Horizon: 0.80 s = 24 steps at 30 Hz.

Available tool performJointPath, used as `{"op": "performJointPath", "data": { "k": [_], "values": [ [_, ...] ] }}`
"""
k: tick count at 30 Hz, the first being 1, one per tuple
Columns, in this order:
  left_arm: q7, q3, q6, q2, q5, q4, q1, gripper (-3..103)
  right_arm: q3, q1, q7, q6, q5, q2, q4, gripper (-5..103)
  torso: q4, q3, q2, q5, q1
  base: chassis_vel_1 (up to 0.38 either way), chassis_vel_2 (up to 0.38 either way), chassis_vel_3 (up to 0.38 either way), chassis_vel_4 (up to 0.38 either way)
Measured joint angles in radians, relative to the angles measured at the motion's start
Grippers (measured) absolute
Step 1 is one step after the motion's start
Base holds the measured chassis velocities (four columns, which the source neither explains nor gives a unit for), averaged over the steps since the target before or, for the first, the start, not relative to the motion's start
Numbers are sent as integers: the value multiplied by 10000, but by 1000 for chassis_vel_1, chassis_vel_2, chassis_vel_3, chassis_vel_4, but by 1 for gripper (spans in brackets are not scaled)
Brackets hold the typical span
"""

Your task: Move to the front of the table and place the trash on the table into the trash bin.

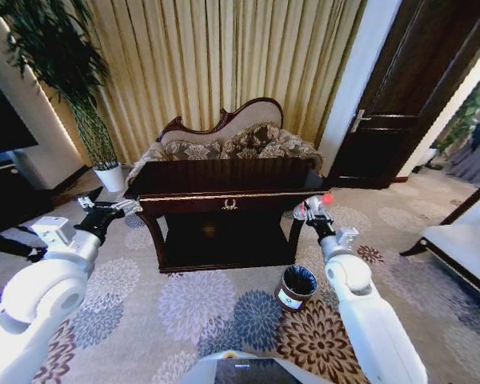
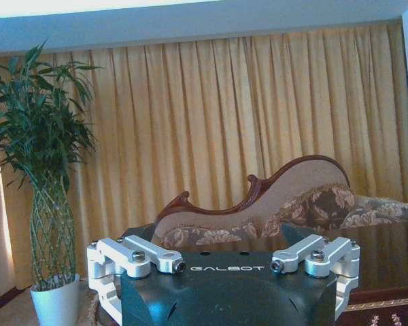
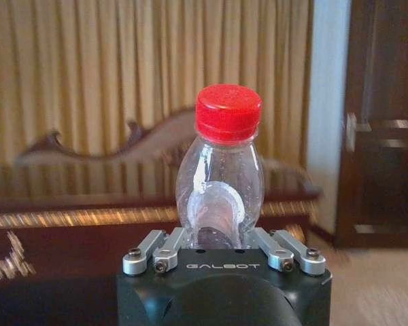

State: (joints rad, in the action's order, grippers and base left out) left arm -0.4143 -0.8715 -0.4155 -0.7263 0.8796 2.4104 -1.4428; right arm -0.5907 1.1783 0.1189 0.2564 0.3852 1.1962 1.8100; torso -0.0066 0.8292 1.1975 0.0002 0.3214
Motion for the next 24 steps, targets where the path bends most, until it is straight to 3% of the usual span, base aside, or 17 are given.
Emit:
{"op": "performJointPath", "data": {
  "k": [8, 13, 19, 24],
  "values": [
    [67, -125, 69, -214, -208, 92, -80, 100, 138, -289, 0, 13, -190, 79, -1783, 28, -1, -5, 7, -2, -10, 0, 0, 0, 0],
    [168, -340, 201, -454, -367, 267, -503, 100, 364, -1078, 0, -113, -97, 482, -3887, 28, 0, -2, 4, 0, -6, 0, 0, 0, 0],
    [186, -660, 230, -521, -367, 392, -803, 100, 366, -2297, 0, -916, -1033, 843, -6835, 28, 3, -3, 5, -2, -7, 0, 0, 0, 0],
    [182, -811, 239, -404, -314, 413, -866, 100, 279, -2607, -1, -1388, -1414, 903, -7915, 28, -1, -3, 4, 0, -6, 0, 0, 0, 0]
  ]
}}
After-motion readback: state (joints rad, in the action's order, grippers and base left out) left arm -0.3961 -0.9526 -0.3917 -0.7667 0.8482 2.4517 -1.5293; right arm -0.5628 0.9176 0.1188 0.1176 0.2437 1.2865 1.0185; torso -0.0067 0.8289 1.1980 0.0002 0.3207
